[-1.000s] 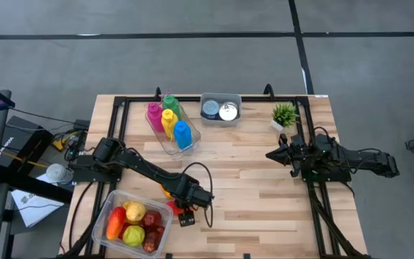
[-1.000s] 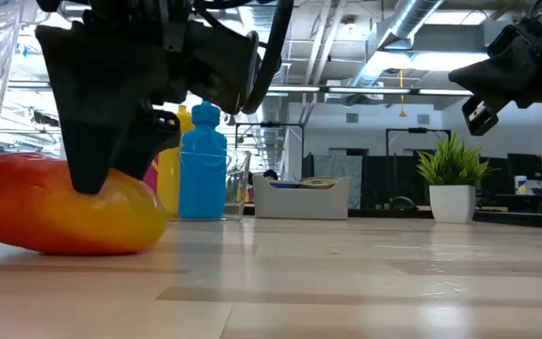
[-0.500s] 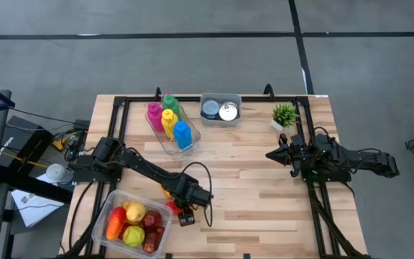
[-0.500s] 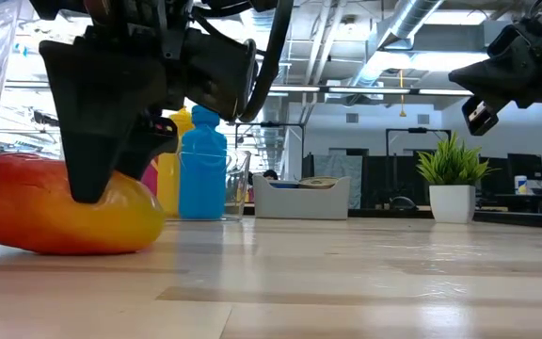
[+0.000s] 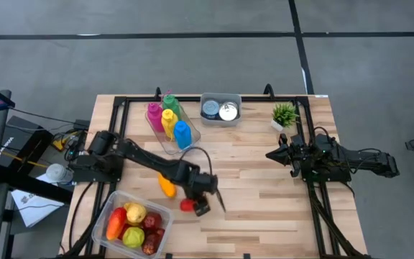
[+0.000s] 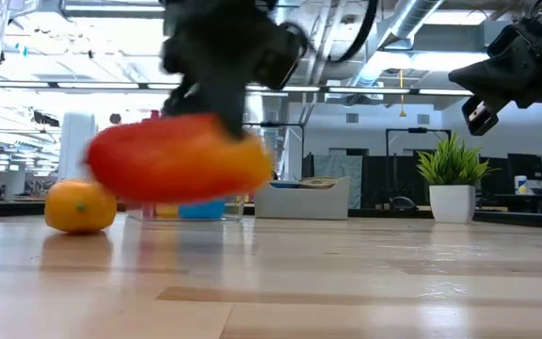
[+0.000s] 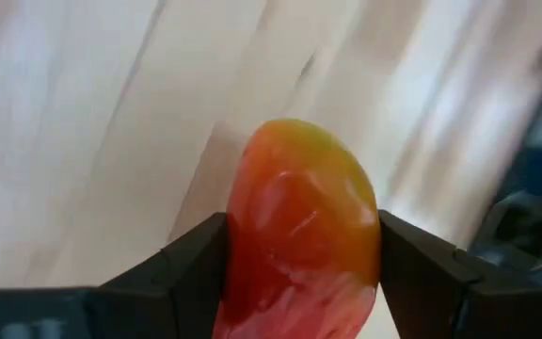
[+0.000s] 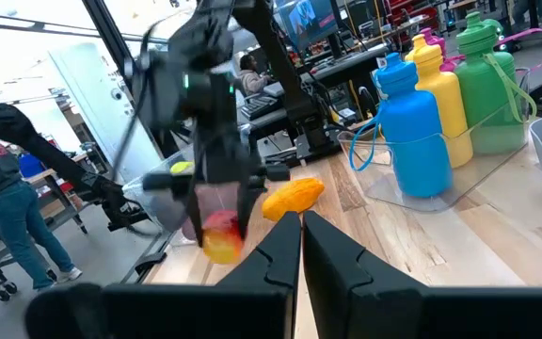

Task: Pick & Place Food Item
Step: Put the red mango into the white bin

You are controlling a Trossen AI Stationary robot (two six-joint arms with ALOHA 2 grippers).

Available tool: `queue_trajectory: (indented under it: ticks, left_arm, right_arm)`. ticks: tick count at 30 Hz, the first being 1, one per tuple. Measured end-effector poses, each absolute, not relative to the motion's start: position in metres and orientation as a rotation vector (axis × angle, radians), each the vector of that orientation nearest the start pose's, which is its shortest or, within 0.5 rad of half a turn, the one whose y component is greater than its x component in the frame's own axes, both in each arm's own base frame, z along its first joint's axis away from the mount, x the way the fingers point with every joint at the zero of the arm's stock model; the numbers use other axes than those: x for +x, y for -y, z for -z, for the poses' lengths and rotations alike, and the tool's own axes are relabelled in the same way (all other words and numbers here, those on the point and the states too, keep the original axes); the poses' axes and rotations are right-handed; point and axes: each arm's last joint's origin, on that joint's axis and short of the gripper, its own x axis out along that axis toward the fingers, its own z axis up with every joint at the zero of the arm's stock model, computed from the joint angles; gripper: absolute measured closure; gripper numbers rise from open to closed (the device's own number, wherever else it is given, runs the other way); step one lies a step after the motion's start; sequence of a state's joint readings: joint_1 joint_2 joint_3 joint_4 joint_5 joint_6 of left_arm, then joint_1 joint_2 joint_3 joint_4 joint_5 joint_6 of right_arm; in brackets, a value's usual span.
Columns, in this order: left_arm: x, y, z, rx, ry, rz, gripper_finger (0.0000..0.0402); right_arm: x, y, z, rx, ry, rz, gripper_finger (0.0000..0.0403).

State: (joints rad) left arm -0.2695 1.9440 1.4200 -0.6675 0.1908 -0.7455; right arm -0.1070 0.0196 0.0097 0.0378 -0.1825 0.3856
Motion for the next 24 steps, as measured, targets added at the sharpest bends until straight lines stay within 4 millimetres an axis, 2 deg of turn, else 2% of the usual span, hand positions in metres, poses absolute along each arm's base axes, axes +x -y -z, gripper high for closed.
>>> queue_trajectory:
  ticks: [4, 7, 10, 13, 17, 21, 24]
  left_arm:
    - [0.391, 0.095, -0.227, -0.71, -1.029, 0.003, 0.0177]
    - [0.397, 0.087, -0.27, -0.757, -0.762, 0.121, 0.0177]
    - [0.393, 0.083, -0.318, -0.775, -0.482, 0.24, 0.0177]
    - [0.379, 0.082, -0.363, -0.753, -0.238, 0.355, 0.0172]
    - [0.35, 0.087, -0.41, -0.684, -0.005, 0.472, 0.0171]
    - [0.318, 0.097, -0.44, -0.611, 0.1, 0.556, 0.0173]
    - [0.303, 0.104, -0.451, -0.598, 0.123, 0.597, 0.0167]
  right_arm:
    - [0.098, 0.005, -0.169, 0.381, 0.013, -0.08, 0.0391]
    - [0.098, 0.005, -0.169, 0.381, 0.013, -0.08, 0.0391]
    - [0.098, 0.005, -0.169, 0.381, 0.013, -0.08, 0.0391]
    - [0.098, 0.005, -0.169, 0.381, 0.013, -0.08, 0.0391]
    - [0.098, 0.005, -0.169, 0.381, 0.013, -0.08, 0.039]
    - [0.098, 0.005, -0.169, 0.381, 0.013, -0.08, 0.039]
    - [0.098, 0.005, -0.169, 0.382, 0.013, -0.08, 0.039]
